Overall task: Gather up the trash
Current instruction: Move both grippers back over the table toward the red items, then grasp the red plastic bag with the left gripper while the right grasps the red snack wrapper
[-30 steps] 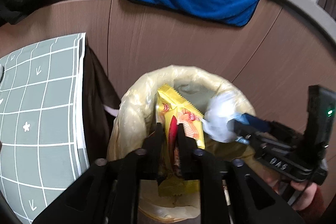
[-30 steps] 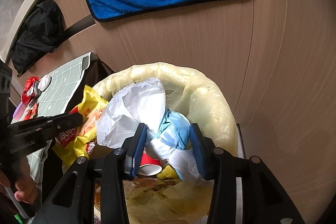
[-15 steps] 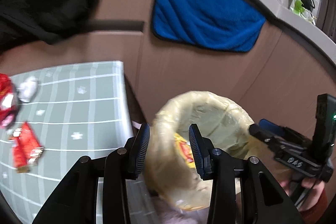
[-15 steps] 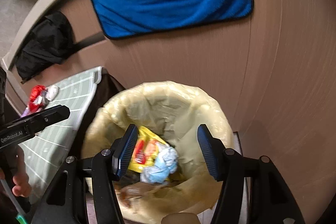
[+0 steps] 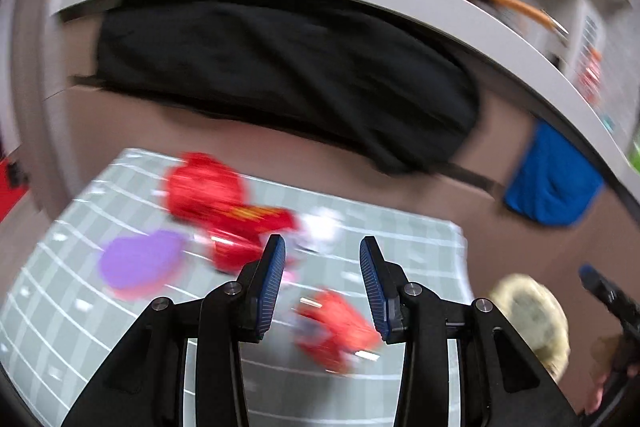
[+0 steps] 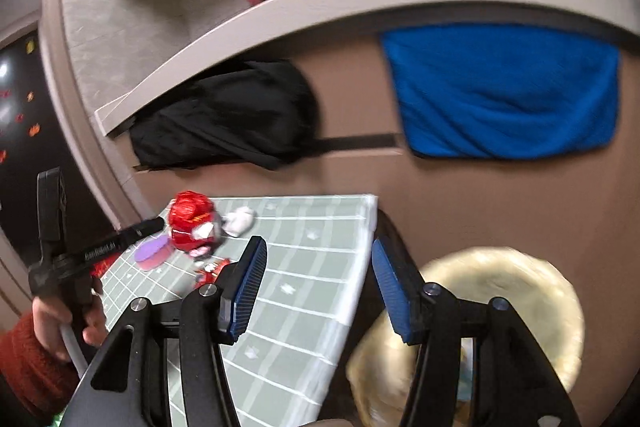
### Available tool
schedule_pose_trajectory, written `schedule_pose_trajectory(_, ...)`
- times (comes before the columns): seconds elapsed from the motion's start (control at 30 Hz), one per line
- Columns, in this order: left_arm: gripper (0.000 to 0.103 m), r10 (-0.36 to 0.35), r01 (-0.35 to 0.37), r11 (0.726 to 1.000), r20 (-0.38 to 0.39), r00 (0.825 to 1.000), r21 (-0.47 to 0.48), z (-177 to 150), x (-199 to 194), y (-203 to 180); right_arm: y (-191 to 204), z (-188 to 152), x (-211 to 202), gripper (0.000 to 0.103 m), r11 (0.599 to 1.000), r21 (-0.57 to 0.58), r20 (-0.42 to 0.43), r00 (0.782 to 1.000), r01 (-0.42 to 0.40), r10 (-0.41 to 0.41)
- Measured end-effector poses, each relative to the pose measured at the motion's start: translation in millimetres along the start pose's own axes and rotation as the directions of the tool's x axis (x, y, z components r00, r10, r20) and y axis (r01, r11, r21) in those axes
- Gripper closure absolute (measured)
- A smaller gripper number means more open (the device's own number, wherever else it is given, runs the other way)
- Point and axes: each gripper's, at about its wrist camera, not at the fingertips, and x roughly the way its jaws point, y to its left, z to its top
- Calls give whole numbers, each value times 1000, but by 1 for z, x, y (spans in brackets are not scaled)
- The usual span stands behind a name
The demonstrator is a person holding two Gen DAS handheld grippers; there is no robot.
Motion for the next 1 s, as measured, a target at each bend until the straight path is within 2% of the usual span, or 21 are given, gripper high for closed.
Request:
schedule_pose_trajectory(0.1, 59, 29, -30, 993, -11, 1000, -117, 23, 15, 69, 32, 4, 23, 51, 999, -31, -20, 1000, -21, 21)
schedule_pose_trajectory(0.13, 58, 17, -19, 987, -17, 1000, -157, 27, 22, 84, 43, 5, 33, 51, 999, -36, -31, 999, -33, 32)
schedule_pose_trajectory(0.23, 57, -35, 15, 951, -61, 998, -310, 43, 56, 132, 62, 5, 60, 51, 997, -42, -60, 997, -58, 55)
schedule_pose_trajectory(0.33, 54, -32, -2, 905, -73, 997, -425, 51, 90, 161, 79, 6, 91, 51, 996, -49, -108, 992, -78, 73)
schedule_pose_trajectory(0.4, 53, -29, -28, 889, -118, 993, -457, 54, 118, 175, 85, 6, 107, 50, 995, -57, -128, 989, -83, 75)
schedule_pose_trajectory(0.53, 53, -4, -78, 901, -188, 982, -427, 53, 156, 182, 88, 3, 131, 51, 994, -80, -163, 985, -71, 57)
schedule_pose_trajectory(0.6, 48, -27, -57, 899, -185, 982, -435, 51, 164, 184, 84, 0, 144, 51, 995, -85, -180, 983, -61, 45)
schedule_pose_trajectory(0.7, 43, -68, -32, 879, -191, 979, -476, 49, 177, 183, 74, -6, 162, 51, 997, -62, -210, 977, -50, 36)
schedule_pose_trajectory(0.73, 39, -93, -19, 874, -205, 974, -486, 48, 183, 181, 71, -8, 166, 50, 997, -54, -218, 975, -51, 38)
schedule_pose_trajectory(0.8, 39, -160, 23, 858, -223, 962, -513, 45, 192, 176, 68, -11, 178, 50, 998, -37, -243, 969, -57, 46)
schedule_pose_trajectory(0.87, 39, -238, 68, 837, -249, 939, -542, 39, 202, 168, 69, -13, 184, 50, 997, -42, -253, 966, -67, 54)
schedule_pose_trajectory(0.93, 37, -263, 82, 835, -264, 928, -544, 36, 206, 158, 73, -16, 187, 50, 995, -61, -255, 965, -73, 55)
schedule_pose_trajectory(1.0, 37, -260, 84, 846, -272, 927, -526, 34, 208, 148, 76, -20, 190, 50, 994, -82, -261, 964, -68, 44)
